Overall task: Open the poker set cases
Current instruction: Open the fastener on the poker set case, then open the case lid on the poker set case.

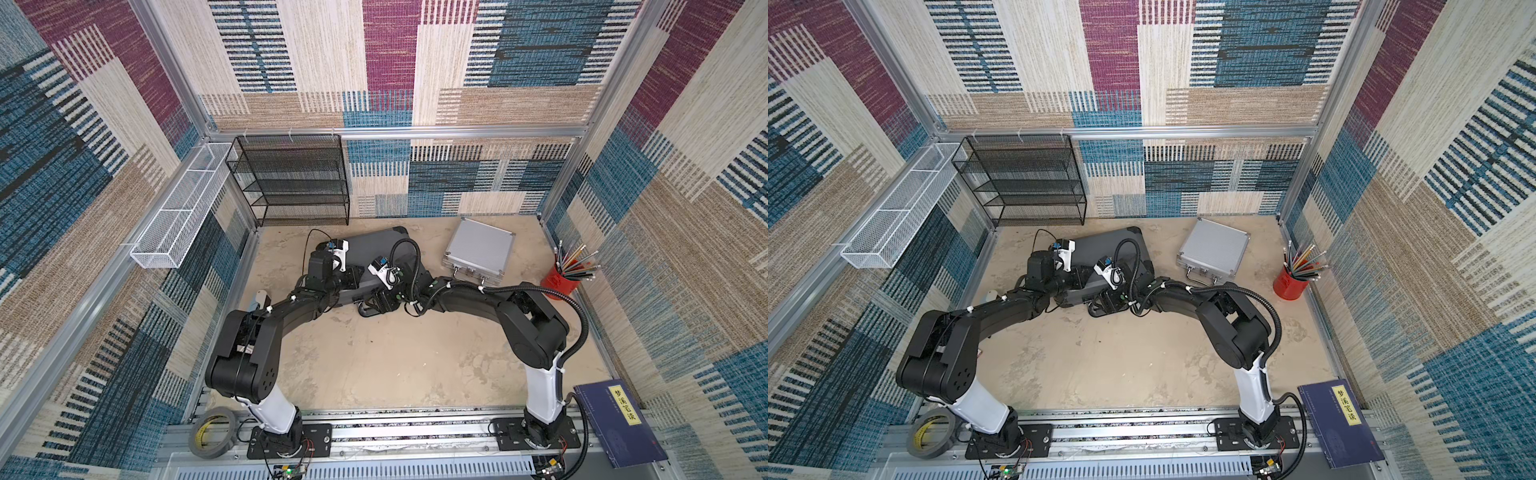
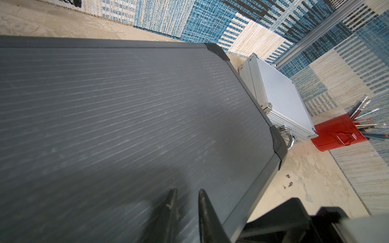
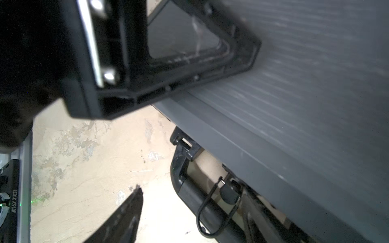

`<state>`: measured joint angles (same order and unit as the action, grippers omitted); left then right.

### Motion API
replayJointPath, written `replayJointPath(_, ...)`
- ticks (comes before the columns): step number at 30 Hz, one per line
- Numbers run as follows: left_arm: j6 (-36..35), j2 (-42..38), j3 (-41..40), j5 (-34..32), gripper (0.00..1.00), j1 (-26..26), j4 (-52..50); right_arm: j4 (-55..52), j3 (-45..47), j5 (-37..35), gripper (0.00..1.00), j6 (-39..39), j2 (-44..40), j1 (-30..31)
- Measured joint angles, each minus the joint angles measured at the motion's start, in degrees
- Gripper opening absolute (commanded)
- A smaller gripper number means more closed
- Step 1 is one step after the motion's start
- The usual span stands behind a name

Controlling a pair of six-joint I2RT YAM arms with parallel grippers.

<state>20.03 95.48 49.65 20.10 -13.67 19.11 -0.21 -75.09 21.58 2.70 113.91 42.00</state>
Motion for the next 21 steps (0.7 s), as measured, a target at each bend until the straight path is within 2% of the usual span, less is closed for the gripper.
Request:
replayJointPath(11,0.0,0.0,0.1,0.1,0.22,-0.1,0.1,3.4,2.5,-1.8,0.74,0.3,-1.8,0.1)
replayJointPath(21,0.0,-0.8,-0.4,-0.3,0.22,-0.2,0.0,5.1,8.0,-0.5,0.74,5.1,-8.7,-4.1)
